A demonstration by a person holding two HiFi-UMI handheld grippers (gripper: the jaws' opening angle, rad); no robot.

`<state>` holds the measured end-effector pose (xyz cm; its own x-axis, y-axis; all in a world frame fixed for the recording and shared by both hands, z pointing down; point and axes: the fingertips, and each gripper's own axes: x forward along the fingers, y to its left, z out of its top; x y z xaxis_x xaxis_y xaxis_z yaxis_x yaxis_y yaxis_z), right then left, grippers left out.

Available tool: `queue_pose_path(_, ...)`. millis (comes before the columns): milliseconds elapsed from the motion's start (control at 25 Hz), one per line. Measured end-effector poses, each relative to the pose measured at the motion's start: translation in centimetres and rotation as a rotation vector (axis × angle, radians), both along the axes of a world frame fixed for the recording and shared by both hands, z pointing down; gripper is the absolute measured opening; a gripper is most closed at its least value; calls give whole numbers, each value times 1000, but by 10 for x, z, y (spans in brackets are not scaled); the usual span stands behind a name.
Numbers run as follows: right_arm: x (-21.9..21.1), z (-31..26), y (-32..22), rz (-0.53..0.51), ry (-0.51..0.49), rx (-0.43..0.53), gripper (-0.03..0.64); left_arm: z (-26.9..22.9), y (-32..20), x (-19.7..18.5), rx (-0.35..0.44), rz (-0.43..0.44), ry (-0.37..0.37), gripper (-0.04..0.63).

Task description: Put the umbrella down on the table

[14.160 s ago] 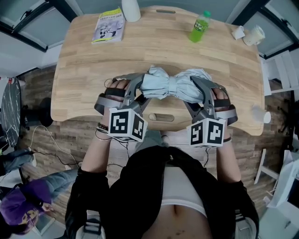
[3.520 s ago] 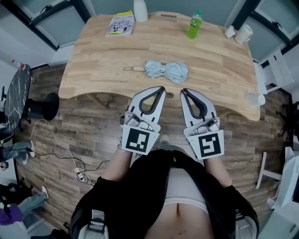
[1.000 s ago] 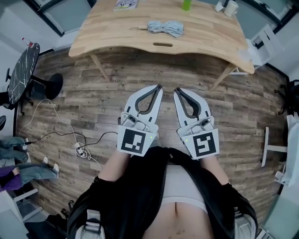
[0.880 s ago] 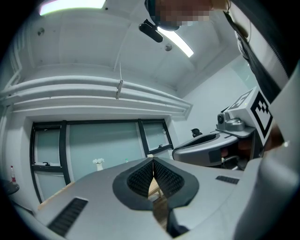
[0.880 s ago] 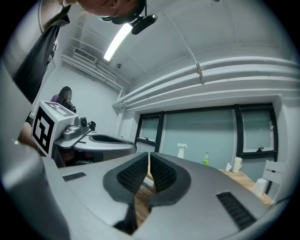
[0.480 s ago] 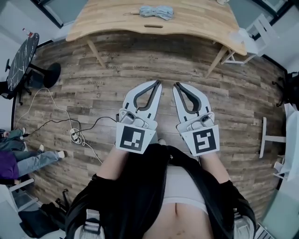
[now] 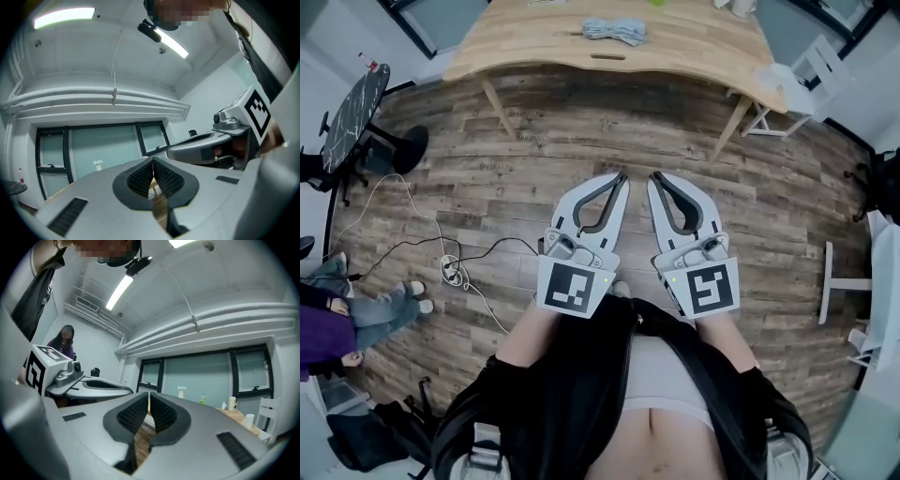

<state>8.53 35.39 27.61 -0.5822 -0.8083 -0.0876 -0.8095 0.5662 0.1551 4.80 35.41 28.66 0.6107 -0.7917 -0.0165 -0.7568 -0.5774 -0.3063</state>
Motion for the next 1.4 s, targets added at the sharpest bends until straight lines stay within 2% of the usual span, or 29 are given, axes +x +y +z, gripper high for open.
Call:
queue_pose_path(320,4,-1,4,13,-32,9,35,1,3,-2,3,-1,14,6)
queue_pose_path(840,-9,-3,2,10,-1,25,28,0,-4,-12,5,-3,39,8)
queue_pose_path(1400,-12,1,-6,16,22,23,28,2,-11,-14,13,-5,30,7)
